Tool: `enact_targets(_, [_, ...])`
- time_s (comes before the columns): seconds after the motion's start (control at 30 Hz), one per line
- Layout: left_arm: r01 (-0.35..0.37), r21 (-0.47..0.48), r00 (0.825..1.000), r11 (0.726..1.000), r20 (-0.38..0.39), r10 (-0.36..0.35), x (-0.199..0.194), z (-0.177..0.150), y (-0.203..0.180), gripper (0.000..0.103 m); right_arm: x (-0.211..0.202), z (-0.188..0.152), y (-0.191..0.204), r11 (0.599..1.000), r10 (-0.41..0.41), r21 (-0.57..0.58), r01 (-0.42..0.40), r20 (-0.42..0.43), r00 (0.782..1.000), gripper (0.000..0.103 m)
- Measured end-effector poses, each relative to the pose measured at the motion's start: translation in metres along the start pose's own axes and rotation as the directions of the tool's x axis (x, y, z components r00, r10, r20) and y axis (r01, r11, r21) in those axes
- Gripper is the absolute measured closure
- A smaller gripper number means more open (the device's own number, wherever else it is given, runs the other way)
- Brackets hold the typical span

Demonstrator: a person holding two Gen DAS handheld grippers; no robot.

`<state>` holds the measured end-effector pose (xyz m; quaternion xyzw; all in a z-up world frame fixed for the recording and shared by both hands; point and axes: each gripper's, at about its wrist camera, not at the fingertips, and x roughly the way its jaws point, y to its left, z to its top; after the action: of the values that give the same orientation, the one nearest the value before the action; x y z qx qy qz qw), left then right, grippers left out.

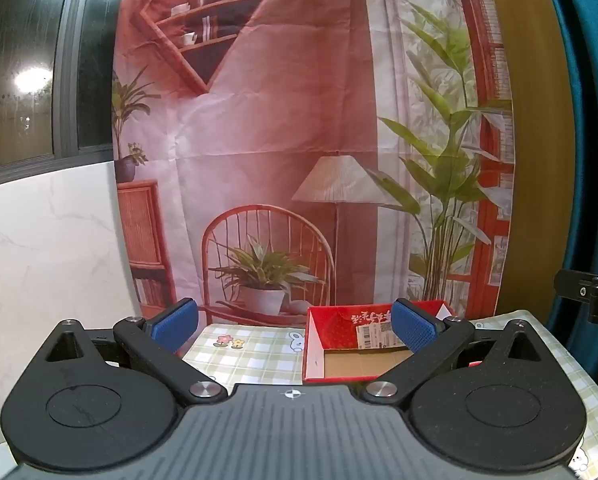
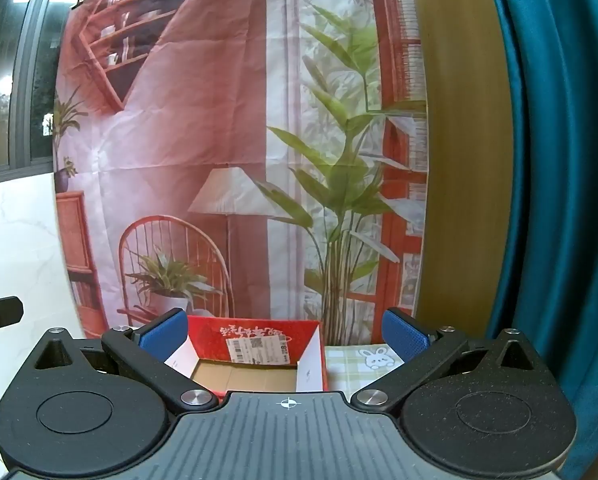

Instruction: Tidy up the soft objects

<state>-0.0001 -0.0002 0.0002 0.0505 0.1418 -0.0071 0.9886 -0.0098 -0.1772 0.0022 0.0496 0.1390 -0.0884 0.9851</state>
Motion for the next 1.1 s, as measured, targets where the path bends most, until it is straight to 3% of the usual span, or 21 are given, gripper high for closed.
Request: enact_targets(1.1, [-0.002,0.001,1.0,1.0,0.011,0.002,-0.0025,-0.0008,0.0011,0.0,-0.0002,-0.0019,-0.0033,1.0,-0.001,0.0,0.001,-0.002,1.0,0.0])
